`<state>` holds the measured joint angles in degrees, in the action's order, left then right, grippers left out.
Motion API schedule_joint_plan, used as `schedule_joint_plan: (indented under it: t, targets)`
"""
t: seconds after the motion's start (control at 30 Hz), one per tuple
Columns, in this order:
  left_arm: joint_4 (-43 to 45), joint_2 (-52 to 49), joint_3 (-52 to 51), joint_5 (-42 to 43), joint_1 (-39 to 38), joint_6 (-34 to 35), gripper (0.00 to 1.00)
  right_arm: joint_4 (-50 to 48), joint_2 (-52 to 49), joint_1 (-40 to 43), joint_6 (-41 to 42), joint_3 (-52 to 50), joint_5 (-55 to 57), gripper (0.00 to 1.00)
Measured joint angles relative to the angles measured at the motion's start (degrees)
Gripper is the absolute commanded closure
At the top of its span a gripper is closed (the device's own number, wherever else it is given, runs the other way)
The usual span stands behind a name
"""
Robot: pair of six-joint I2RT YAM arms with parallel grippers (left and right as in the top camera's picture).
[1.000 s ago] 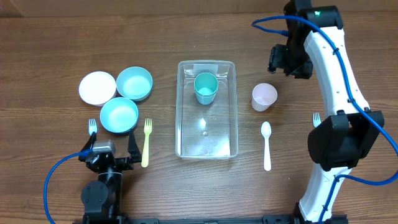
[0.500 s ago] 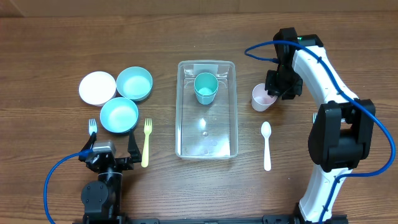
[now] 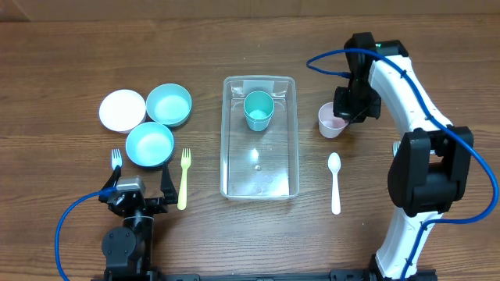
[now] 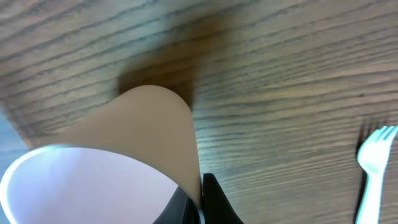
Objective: Pack container
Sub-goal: 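Move the right gripper to the pink cup and grasp it, then stack the pink cup onto the teal cup in the container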
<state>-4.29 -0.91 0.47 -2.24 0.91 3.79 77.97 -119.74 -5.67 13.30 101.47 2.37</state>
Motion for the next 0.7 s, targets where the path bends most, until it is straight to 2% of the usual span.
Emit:
schedule_joint_plan:
  t: [0.37,0.7]
  targets:
    - [0.0,0.0,0.0,0.0,0.0,0.0,0.0,10.73,5.73,-1.6,-0.59,15.23,0.13,0.96]
    - [0.0,0.0,0.0,0.0,0.0,0.0,0.0,12.76,7.15,-12.5,-1.16,22.6,0.15,0.96]
